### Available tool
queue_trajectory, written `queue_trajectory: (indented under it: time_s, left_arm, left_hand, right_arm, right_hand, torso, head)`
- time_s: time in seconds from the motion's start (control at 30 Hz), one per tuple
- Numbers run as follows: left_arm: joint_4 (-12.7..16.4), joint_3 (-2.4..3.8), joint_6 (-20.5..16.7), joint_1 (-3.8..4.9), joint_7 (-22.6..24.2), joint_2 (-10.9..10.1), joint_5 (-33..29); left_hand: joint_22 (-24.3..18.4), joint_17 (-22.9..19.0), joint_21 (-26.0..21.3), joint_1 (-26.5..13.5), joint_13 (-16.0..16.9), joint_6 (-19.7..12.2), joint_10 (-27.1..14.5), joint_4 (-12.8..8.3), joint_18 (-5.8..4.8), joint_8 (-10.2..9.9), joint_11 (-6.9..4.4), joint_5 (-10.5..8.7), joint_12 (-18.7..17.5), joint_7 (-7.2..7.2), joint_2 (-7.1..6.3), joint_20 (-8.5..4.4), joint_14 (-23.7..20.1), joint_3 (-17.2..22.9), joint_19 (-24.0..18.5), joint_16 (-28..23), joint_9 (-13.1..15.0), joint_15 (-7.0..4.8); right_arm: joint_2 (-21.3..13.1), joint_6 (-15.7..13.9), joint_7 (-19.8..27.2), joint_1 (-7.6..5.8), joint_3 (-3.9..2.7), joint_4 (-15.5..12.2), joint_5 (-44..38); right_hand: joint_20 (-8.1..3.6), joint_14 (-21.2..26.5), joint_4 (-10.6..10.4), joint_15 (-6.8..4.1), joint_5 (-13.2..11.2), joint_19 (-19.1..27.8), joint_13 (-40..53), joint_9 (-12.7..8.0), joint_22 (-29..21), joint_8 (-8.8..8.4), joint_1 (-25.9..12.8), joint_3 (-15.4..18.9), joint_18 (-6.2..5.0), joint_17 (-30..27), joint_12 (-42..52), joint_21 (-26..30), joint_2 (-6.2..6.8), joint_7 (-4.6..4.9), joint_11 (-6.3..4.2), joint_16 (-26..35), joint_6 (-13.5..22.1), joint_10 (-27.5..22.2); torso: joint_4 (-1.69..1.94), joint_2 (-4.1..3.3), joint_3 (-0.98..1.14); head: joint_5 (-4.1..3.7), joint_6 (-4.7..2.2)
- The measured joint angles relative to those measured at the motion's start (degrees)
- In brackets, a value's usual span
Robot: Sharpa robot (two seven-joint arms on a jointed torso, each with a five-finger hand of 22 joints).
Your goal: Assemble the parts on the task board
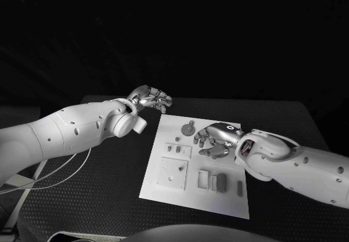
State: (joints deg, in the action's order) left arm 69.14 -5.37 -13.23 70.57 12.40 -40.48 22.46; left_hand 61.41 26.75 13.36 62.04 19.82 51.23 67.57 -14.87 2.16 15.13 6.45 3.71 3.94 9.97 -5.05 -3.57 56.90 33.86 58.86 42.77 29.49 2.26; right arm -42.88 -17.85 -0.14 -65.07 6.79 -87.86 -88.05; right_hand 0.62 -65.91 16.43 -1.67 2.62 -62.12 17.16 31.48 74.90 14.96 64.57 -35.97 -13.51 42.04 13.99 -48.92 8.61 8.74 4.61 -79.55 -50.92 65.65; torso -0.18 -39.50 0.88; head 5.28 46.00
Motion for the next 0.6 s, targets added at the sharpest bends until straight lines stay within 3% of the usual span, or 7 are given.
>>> queue_trajectory:
  time_s: [0.17, 0.3, 0.33, 0.43, 0.5, 0.6]
  left_arm:
    - [0.2, 0.01, 0.0, 0.00, 0.0, -0.2, 0.0]
    - [0.2, 0.01, 0.0, 0.00, 0.1, -0.2, 0.0]
    - [0.2, 0.01, 0.0, 0.00, 0.1, -0.2, 0.0]
    - [0.3, 0.01, 0.0, 0.00, 0.1, -0.2, 0.0]
    - [0.4, 0.00, 0.0, 0.01, 0.1, -0.3, 0.0]
    - [0.4, 0.00, 0.0, 0.02, 0.1, -0.4, 0.0]
  left_hand:
    - [0.0, 0.0, 0.0, 0.0, 0.0, 0.0, 0.0, 0.0, -0.03, 0.0, 0.00, 0.00, 0.0, 0.00, 0.00, 0.00, 0.0, 0.0, 0.0, 0.0, 0.0, 0.00]
    - [0.0, 0.0, 0.0, 0.0, 0.0, 0.0, 0.0, 0.0, -0.05, 0.0, 0.00, 0.00, 0.0, 0.00, 0.00, 0.00, 0.0, 0.0, 0.0, 0.0, 0.0, 0.00]
    - [0.0, 0.0, 0.0, 0.0, 0.0, 0.0, 0.0, 0.0, -0.06, 0.0, 0.00, 0.00, 0.0, 0.00, 0.00, 0.00, 0.0, 0.0, 0.0, 0.0, 0.0, 0.00]
    - [0.0, 0.0, 0.0, 0.0, 0.0, 0.0, 0.0, 0.0, -0.09, 0.0, 0.00, 0.00, 0.0, 0.00, 0.00, 0.00, 0.0, 0.0, 0.0, 0.0, 0.0, 0.00]
    - [0.0, 0.1, 0.0, 0.0, 0.0, 0.0, 0.0, 0.0, -0.11, 0.0, 0.00, 0.00, 0.0, 0.00, 0.00, 0.00, 0.0, 0.0, 0.0, 0.0, 0.0, 0.00]
    - [0.0, 0.1, 0.0, 0.0, 0.0, 0.0, 0.0, 0.0, -0.14, 0.0, 0.00, 0.00, 0.0, 0.00, 0.00, 0.00, 0.0, 0.0, 0.0, 0.0, 0.0, 0.00]
  right_arm:
    - [-4.4, 0.9, -0.2, -3.30, -0.08, -0.5, 0.7]
    - [-6.2, 1.9, -0.7, -3.42, 0.02, -0.8, 0.7]
    - [-6.5, 2.3, -0.9, -3.38, 0.08, -0.8, 0.7]
    - [-6.8, 3.5, -1.4, -3.34, 0.19, -1.3, 0.5]
    - [-7.1, 4.3, -1.8, -3.35, 0.59, -1.5, 0.1]
    - [-6.9, 5.1, -2.3, -3.27, 1.50, -1.1, -0.9]
  right_hand:
    - [0.01, 0.0, -0.3, -0.01, 0.0, 0.0, 0.1, -0.2, 0.0, 0.00, -1.4, 0.3, 0.00, 0.0, 0.0, 0.0, 1.39, 0.00, 0.13, 0.0, 0.0, -0.1]
    - [0.03, 0.2, -0.5, 0.19, 0.0, 0.0, -0.1, -0.4, 0.0, -0.04, -2.0, 0.5, 0.02, 0.0, -0.6, 0.0, 2.48, 0.02, 0.69, 0.0, 0.1, -0.8]
    - [0.13, 0.4, -0.7, 0.60, 0.0, 0.1, -0.3, -0.5, 0.0, -0.47, -2.4, 0.6, 0.16, 0.0, -1.1, 0.0, 2.80, -0.08, 0.79, 0.0, 0.7, -1.8]
    - [0.72, 1.2, -2.1, 2.21, 0.0, 0.7, -1.6, -1.2, 0.0, -1.68, -3.0, -0.3, 0.24, 0.0, -3.4, 0.6, 4.66, -1.14, 2.35, 0.2, 3.5, -5.5]
    - [1.03, 1.8, -3.5, 2.85, 0.0, 1.0, -2.3, -1.4, 0.0, -1.78, -3.4, -0.8, 0.27, 0.0, -4.2, 0.7, 5.82, -1.76, 2.98, 0.2, 4.2, -6.6]
    - [0.95, 2.2, -4.4, 3.18, 0.0, 1.3, -2.7, -1.5, 0.0, -1.79, -3.4, -1.2, 0.31, 0.0, -4.5, 0.7, 6.40, -2.05, 3.47, 0.2, 4.5, -7.4]
  torso:
    - [-0.04, 0.01, -0.02]
    - [-0.09, 0.02, -0.05]
    - [-0.09, 0.02, -0.05]
    - [-0.08, 0.02, -0.02]
    - [-0.06, 0.02, -0.02]
    - [-0.08, 0.01, 0.02]
  head:
    - [-0.81, -0.51]
    - [-1.26, -0.81]
    - [-1.36, -0.88]
    - [-1.60, -1.02]
    - [-1.75, -1.02]
    - [-1.94, -0.99]
